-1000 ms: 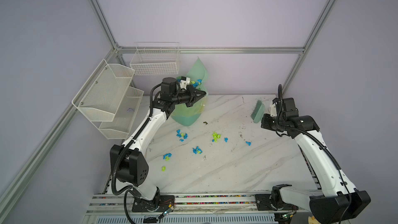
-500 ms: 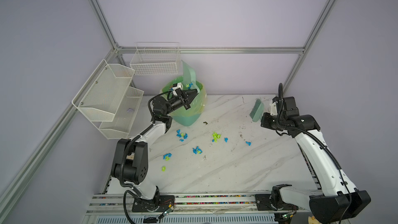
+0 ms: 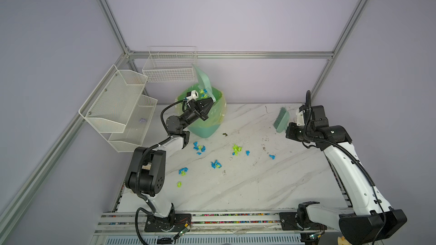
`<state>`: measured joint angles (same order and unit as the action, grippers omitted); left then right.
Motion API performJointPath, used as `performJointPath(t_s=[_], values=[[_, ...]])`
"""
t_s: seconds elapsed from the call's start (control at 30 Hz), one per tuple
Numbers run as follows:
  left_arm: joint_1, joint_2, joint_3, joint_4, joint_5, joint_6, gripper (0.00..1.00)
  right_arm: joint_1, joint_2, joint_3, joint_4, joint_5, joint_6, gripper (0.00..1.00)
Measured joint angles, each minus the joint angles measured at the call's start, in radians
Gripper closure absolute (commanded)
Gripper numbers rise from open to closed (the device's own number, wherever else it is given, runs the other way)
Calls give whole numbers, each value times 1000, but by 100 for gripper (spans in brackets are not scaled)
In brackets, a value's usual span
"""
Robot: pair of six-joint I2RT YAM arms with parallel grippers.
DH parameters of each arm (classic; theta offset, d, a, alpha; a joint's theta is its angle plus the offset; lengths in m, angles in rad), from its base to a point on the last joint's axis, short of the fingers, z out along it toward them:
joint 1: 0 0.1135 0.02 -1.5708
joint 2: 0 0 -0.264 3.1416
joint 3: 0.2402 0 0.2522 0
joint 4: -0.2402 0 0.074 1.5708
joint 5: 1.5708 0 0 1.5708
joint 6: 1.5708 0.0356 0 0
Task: Sweep away the paper scraps from the table
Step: 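Tip the dustpan over the bin opening with the left gripper to empty it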
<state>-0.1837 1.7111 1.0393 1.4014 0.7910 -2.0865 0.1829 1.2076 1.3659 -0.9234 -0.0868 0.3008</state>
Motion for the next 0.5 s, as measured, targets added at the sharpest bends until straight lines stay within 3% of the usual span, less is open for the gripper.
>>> performJointPath(t_s=[0.3, 0.5], values=[[0, 5, 0, 11, 20, -1, 100, 0, 0, 0, 0, -8, 1, 100], [0, -37, 3, -138, 82, -1, 100, 0, 4, 0, 0, -13, 1, 100]])
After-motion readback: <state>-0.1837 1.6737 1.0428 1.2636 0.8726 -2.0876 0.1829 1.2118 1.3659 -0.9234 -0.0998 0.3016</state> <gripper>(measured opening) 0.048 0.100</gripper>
